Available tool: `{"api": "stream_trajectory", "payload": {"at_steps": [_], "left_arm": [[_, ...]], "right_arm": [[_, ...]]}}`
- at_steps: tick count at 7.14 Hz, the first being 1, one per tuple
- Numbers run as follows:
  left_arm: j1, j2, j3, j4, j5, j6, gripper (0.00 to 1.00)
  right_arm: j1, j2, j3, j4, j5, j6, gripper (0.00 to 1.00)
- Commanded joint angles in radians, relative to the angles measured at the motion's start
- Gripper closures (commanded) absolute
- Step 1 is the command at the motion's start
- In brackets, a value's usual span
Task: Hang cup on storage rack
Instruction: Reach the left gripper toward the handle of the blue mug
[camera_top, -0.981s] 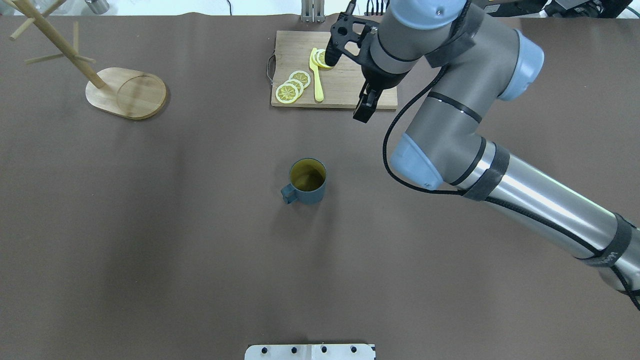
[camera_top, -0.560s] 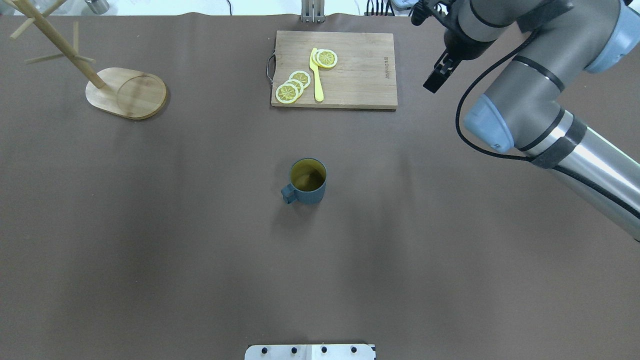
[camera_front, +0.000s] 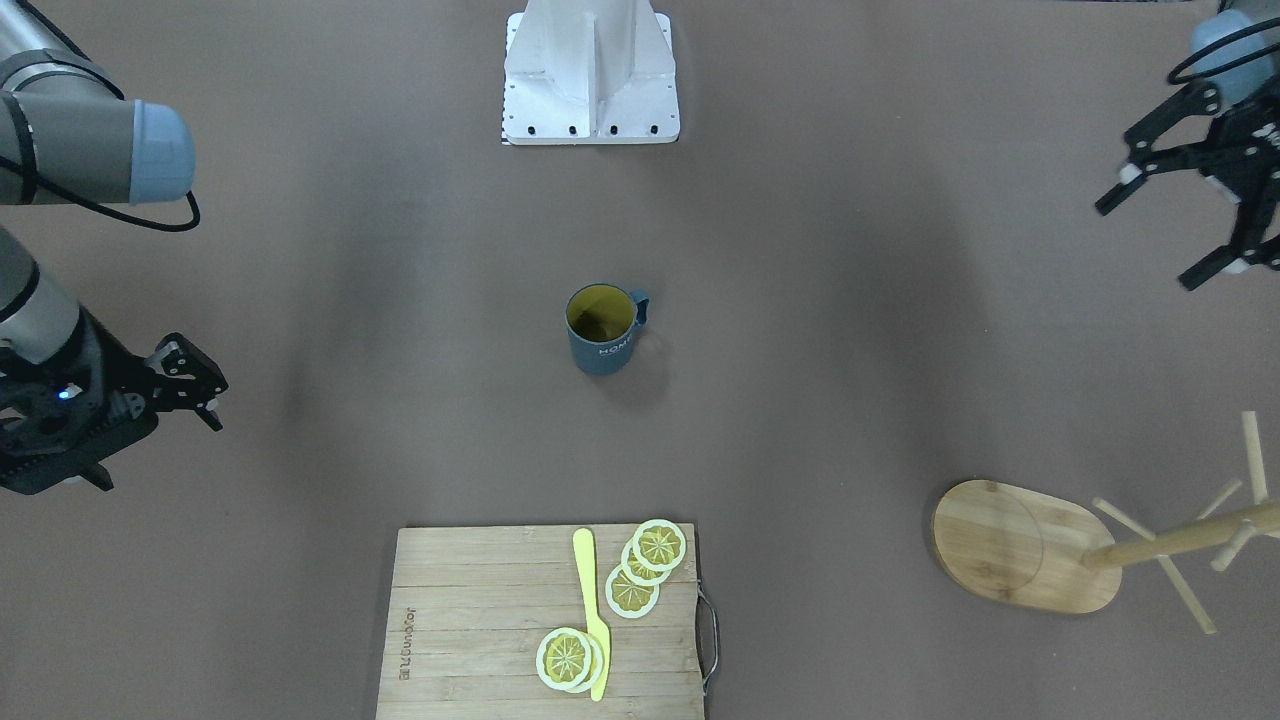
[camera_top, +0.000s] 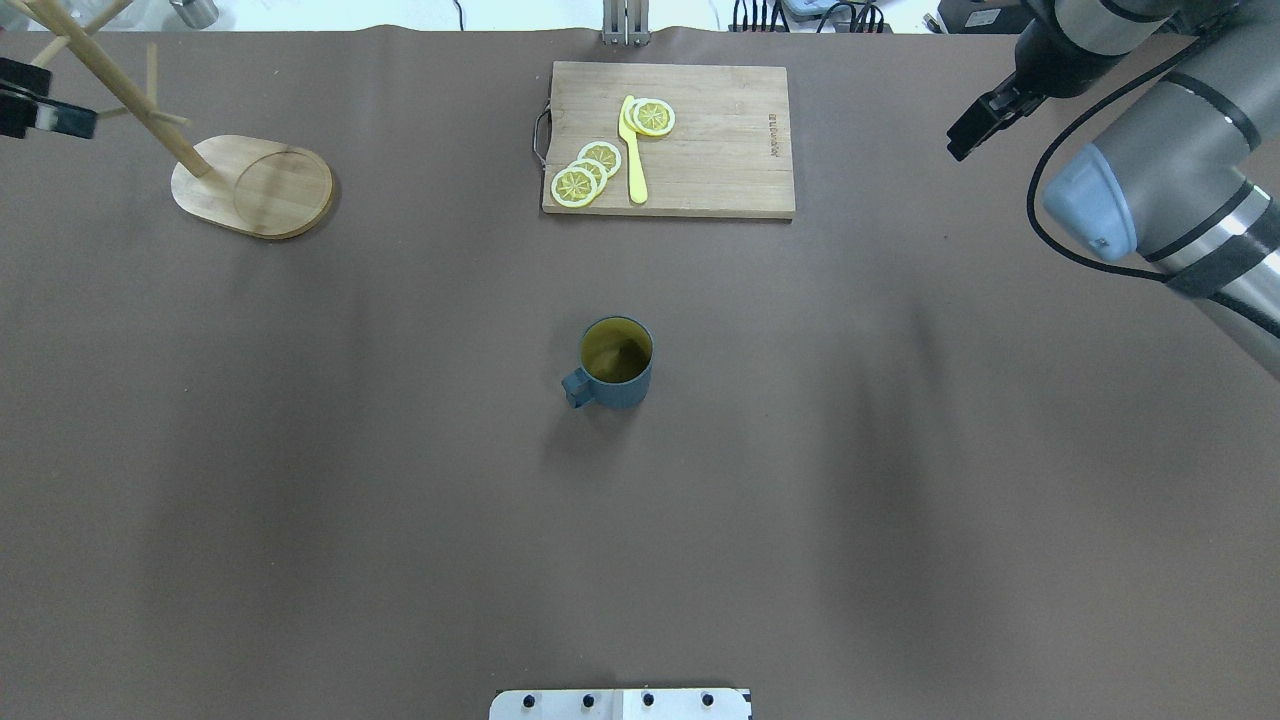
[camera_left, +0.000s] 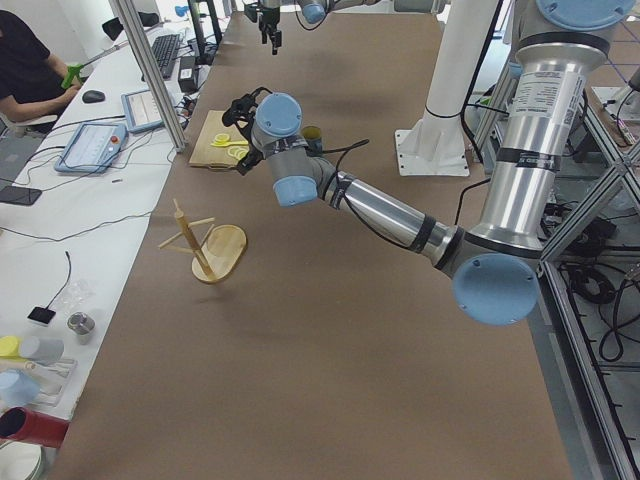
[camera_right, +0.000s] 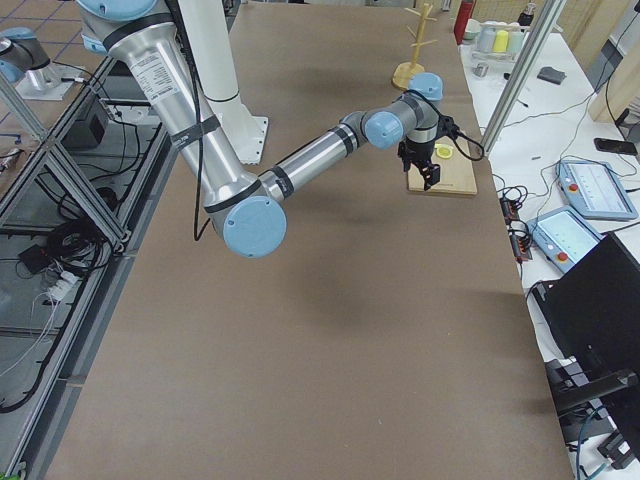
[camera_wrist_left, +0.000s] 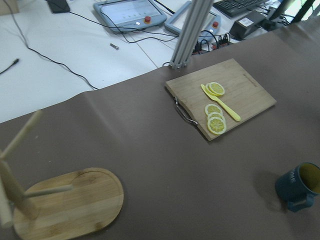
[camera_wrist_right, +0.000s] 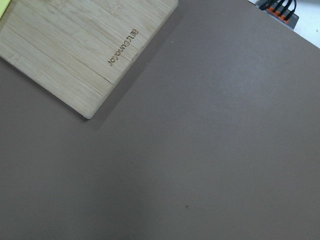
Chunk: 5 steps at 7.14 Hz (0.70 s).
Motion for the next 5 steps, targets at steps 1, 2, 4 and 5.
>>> {"api": "stream_trajectory", "payload": {"at_steps": [1,2,4,5], "left_arm": [[0.238,-0.042,0.058,-0.141,0.212,-0.025,0.06],[0.363,-0.048,0.127,-0.279,0.336,-0.041,0.03],[0.51,-0.077,0.175,-0.444,0.464,-0.197,0.03],[0.567,-0.092,0.178,-0.446,0.478,-0.197,0.03]], "right_arm": [[0.036,-0.009,-0.013,-0.01,0.063,0.123,0.01],[0.036,-0.058,-0.005,0.002,0.062,0.202,0.01],[0.046,-0.086,0.0,0.008,0.052,0.342,0.01],[0.046,-0.098,-0.006,0.049,0.051,0.4,0.01]]}}
